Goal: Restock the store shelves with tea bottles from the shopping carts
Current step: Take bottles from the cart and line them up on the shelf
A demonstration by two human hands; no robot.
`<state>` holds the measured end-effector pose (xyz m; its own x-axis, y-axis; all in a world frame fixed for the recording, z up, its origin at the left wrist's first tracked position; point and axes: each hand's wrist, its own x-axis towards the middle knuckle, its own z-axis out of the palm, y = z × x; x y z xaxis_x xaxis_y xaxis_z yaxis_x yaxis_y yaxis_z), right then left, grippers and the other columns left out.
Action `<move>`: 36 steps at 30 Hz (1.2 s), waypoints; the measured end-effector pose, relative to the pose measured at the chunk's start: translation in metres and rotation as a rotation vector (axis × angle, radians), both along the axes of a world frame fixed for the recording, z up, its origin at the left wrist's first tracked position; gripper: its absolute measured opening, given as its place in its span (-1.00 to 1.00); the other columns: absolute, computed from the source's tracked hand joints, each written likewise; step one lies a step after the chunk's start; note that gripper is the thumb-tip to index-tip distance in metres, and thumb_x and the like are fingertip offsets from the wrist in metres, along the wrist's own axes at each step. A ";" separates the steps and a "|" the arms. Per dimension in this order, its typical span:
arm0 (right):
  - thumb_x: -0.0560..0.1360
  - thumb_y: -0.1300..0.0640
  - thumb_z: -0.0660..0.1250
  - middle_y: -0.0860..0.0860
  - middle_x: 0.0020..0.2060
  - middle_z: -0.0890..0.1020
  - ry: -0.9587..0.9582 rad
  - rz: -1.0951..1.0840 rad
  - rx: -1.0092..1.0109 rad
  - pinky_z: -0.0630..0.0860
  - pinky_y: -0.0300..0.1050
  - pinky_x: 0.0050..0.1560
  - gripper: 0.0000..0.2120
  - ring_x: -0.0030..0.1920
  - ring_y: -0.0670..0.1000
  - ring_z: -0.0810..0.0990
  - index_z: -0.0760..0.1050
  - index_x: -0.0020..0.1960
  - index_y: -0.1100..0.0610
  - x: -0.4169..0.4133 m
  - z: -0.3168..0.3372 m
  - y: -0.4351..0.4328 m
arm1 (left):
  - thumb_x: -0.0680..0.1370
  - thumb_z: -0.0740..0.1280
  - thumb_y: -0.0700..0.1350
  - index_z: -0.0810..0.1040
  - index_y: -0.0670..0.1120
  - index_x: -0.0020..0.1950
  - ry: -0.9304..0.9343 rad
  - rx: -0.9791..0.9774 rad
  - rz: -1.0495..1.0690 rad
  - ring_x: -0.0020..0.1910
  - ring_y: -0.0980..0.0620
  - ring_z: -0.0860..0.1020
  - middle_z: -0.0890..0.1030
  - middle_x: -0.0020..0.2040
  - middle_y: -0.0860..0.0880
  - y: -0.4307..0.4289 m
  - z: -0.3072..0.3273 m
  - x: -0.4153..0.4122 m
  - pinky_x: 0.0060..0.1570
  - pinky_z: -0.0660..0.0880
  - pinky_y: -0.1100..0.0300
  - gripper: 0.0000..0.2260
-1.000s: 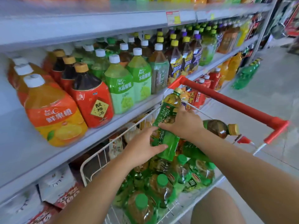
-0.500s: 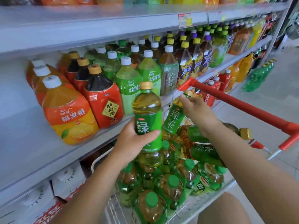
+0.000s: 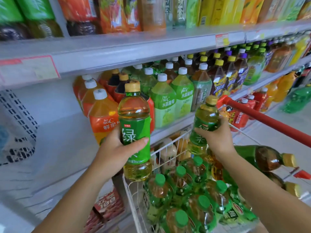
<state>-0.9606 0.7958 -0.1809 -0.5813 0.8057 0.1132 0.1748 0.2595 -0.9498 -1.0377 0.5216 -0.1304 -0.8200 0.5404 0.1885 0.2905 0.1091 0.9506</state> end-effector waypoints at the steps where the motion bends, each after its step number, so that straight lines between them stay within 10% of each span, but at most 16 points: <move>1: 0.26 0.11 0.60 -0.08 0.03 0.61 0.051 0.058 0.028 0.56 0.06 0.11 -0.38 0.04 -0.02 0.62 0.35 0.19 -0.02 0.003 0.010 -0.006 | 0.23 0.49 0.15 0.60 0.31 -0.02 0.025 0.005 0.006 -0.09 0.15 0.68 0.71 -0.05 0.15 -0.005 0.007 0.000 -0.08 0.55 0.13 -0.67; 6: 0.34 0.17 0.55 -0.15 -0.09 0.64 0.231 0.319 0.062 0.45 -0.52 -0.20 -0.63 -0.15 -0.37 0.58 0.45 0.04 0.00 0.011 0.082 -0.051 | 0.16 0.49 0.15 0.62 0.23 -0.07 0.179 0.055 0.133 -0.19 0.24 0.66 0.71 -0.15 0.20 -0.036 0.047 -0.005 -0.25 0.52 0.38 -0.65; 13: 0.25 0.01 0.51 -0.03 0.01 0.70 0.539 0.606 0.114 0.58 -0.04 0.08 -0.51 0.07 -0.01 0.66 0.53 0.15 0.09 -0.026 0.175 -0.114 | 0.11 0.39 0.27 0.61 0.33 -0.15 0.419 0.126 0.433 -0.27 0.28 0.64 0.68 -0.23 0.27 -0.102 0.124 -0.004 -0.23 0.54 0.29 -0.67; 22: 0.40 0.23 0.49 0.02 0.07 0.68 0.778 0.813 0.235 0.58 0.05 0.15 -0.58 0.10 -0.01 0.66 0.46 0.22 0.20 -0.084 0.271 -0.173 | 0.15 0.42 0.24 0.64 0.30 -0.17 0.565 0.215 0.714 -0.26 0.16 0.68 0.70 -0.24 0.23 -0.176 0.188 -0.016 -0.14 0.63 0.04 -0.73; 36: 0.38 0.08 0.52 -0.03 0.00 0.65 0.587 0.711 0.374 0.59 0.05 0.09 -0.58 0.00 -0.03 0.63 0.47 0.18 0.06 -0.209 0.297 -0.224 | 0.20 0.44 0.17 0.66 0.06 -0.07 0.477 0.304 0.653 -0.17 -0.01 0.70 0.72 -0.15 0.04 -0.196 0.207 -0.050 -0.19 0.64 0.08 -0.63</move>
